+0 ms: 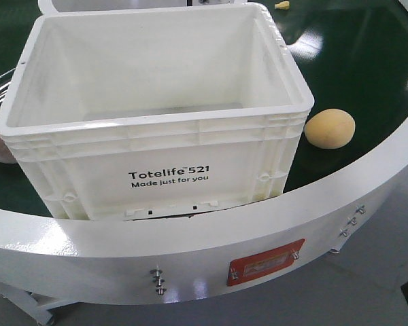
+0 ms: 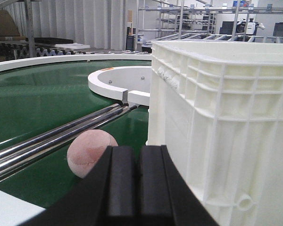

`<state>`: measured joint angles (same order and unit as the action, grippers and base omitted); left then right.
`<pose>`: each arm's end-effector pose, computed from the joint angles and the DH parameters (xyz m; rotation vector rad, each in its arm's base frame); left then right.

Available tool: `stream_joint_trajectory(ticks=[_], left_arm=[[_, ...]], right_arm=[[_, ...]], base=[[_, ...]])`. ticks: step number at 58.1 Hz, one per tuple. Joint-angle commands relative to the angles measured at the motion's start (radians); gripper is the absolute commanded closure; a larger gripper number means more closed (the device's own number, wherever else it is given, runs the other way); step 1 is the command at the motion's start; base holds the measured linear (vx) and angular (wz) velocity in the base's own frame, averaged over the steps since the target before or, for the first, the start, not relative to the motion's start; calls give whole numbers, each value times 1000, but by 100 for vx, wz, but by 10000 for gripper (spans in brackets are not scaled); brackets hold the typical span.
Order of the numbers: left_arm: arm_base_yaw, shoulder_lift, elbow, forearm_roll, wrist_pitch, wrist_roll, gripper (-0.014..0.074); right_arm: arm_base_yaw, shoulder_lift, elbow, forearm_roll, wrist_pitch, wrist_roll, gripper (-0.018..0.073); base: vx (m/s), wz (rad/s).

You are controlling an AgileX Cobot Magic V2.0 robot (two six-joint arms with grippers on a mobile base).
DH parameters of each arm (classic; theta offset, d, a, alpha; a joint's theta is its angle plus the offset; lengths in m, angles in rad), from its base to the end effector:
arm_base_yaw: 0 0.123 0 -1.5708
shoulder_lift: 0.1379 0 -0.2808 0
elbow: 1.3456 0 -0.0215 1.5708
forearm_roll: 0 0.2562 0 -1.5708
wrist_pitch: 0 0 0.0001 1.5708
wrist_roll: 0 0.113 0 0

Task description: Place moving items into box and shelve

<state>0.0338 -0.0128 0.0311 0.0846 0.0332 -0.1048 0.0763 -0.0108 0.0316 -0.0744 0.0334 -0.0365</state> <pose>0.0884 0.0033 0.2011 -0.0437 1.5343 0.0129 0.0884 0.0065 0.2007 -0.1417 1.5311 -0.0294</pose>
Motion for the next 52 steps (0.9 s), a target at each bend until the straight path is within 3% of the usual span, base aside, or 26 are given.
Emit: stream_joint_trajectory(ticks=[1, 40, 52], left_arm=[[-8, -14, 26, -3, -80, -5, 613], [-8, -14, 23, -3, -92, -5, 613], [-8, -14, -67, -2, -106, -3, 613]], right_arm=[[-6, -14, 19, -5, -84, -4, 575], [-6, -14, 18, -9, -104, -10, 575], [-6, -14, -64, -1, -114, -7, 575]], base=[[0, 0], [0, 0], [0, 0]])
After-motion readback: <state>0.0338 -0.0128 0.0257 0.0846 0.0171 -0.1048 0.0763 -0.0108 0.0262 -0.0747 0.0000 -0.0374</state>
